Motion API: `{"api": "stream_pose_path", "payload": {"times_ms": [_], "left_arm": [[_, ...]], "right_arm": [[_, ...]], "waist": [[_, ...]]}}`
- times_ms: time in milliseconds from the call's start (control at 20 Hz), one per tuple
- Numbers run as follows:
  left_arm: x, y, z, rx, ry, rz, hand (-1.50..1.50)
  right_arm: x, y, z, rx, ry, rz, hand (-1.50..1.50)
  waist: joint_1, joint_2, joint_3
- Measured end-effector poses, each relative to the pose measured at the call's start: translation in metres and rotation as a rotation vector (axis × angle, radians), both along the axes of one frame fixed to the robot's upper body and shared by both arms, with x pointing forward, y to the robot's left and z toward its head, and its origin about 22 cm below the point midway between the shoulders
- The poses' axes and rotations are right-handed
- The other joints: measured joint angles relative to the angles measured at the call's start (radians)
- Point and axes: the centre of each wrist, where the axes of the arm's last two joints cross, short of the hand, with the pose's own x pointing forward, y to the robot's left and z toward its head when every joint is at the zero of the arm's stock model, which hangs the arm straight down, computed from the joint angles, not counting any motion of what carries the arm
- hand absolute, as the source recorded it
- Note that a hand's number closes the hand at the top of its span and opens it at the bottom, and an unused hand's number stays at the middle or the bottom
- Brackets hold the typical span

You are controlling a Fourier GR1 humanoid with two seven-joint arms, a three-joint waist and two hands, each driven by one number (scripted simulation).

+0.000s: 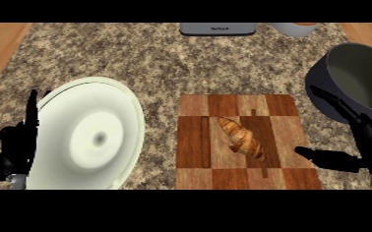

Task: Pick the croissant from the cutting board and place it in the pot

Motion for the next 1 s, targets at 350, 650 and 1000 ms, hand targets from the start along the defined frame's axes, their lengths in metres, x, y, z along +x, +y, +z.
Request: {"api": "stream_pose_path", "payload": {"times_ms": [350, 650, 1000], "left_arm": [[0.003, -0.002, 0.003, -0.001, 0.006, -0.019, 0.0], [0.008, 0.0, 0.005, -0.002, 0.003, -0.028, 0.0], [0.011, -0.003, 0.005, 0.003, -0.002, -0.037, 0.0]], "right_arm": [[0.011, 0.018, 0.05, -0.164, 0.121, 0.089, -1.5], [0.026, 0.063, 0.078, -0.36, 0.289, 0.164, -1.5], [0.044, 0.106, 0.092, -0.601, 0.534, 0.236, -1.5]], "waist": [[0.012, 0.002, -0.001], [0.028, 0.005, -0.003], [0.033, 0.005, -0.001]]}}
